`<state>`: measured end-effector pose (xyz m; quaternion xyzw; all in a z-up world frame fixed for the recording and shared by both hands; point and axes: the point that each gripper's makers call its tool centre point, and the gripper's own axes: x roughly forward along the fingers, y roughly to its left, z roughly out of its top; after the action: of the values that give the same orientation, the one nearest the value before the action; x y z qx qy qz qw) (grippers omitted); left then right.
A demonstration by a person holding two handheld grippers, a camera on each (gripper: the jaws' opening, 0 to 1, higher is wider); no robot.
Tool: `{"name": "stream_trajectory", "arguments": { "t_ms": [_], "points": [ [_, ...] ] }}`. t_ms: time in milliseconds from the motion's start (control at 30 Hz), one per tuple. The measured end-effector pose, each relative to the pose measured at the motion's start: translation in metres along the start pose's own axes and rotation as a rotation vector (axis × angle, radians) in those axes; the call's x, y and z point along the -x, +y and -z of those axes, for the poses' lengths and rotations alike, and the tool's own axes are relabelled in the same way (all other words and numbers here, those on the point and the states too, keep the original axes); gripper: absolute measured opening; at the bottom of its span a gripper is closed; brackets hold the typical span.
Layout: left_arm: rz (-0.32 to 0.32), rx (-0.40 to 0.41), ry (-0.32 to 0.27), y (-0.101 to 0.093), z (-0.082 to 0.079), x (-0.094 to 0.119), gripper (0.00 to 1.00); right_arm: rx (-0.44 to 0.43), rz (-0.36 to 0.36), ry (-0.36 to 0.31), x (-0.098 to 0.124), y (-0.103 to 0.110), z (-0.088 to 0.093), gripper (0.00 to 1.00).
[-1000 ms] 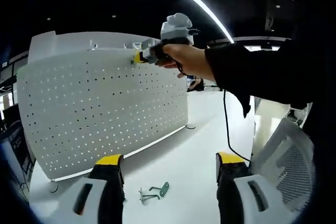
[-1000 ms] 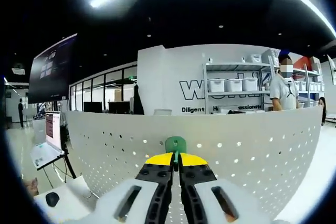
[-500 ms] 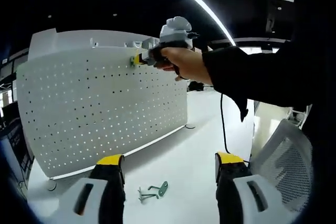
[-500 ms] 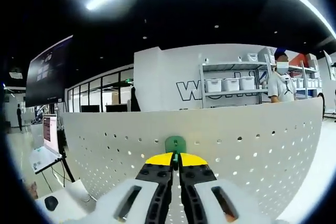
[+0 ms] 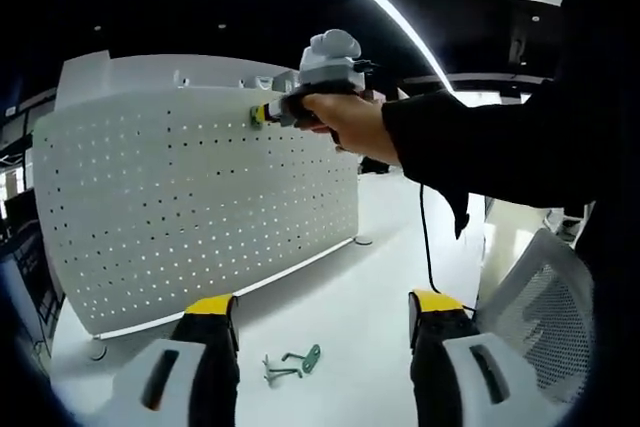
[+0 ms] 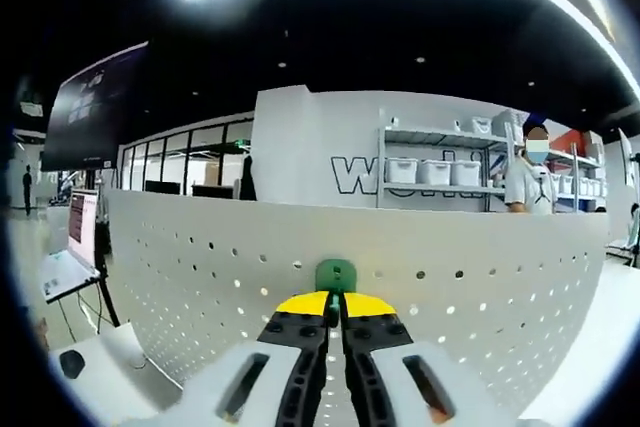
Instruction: Insert the hook assembly into the mounting plate slot until the hook locks in place.
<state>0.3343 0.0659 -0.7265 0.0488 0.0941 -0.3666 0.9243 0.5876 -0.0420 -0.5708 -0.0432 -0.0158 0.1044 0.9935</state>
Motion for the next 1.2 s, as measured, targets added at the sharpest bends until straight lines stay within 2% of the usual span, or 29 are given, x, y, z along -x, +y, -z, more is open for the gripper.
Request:
{"name": "stream_trajectory", "arguments": {
  "t_ms": [167, 267, 333, 467, 567, 667, 833, 1200],
  "points": [
    [-0.003, 0.006, -0.002, 0.001, 0.000, 0.000, 0.71, 0.109, 0.027, -0.002, 0.001, 0.001, 0.001, 0.01],
    [-0.004, 0.008, -0.001, 0.002, 0.000, 0.000, 0.70, 0.228, 0.047, 0.001, -0.001, 0.000, 0.001, 0.02],
    [-0.003, 0.007, 0.000, 0.001, 0.000, 0.000, 0.70, 0.234, 0.047, 0.000, -0.002, 0.002, 0.004, 0.02],
    [-0.003, 0.008, 0.002, 0.001, 0.001, 0.000, 0.70, 0.175, 0.037, -0.007, -0.004, -0.003, 0.005, 0.03],
    [-0.004, 0.008, 0.001, 0.001, 0.000, 0.000, 0.70, 0.186, 0.034, -0.006, -0.004, -0.002, 0.004, 0.03],
    [-0.004, 0.007, -0.001, 0.002, 0.000, 0.000, 0.70, 0.147, 0.017, 0.007, -0.005, -0.002, 0.008, 0.03],
    [-0.001, 0.006, 0.002, 0.000, 0.000, 0.000, 0.70, 0.132, 0.008, 0.015, -0.003, -0.003, 0.013, 0.03],
    [0.004, 0.011, 0.021, 0.000, 0.005, -0.002, 0.70, 0.110, -0.001, 0.051, 0.007, -0.010, 0.041, 0.09]
  ]
}}
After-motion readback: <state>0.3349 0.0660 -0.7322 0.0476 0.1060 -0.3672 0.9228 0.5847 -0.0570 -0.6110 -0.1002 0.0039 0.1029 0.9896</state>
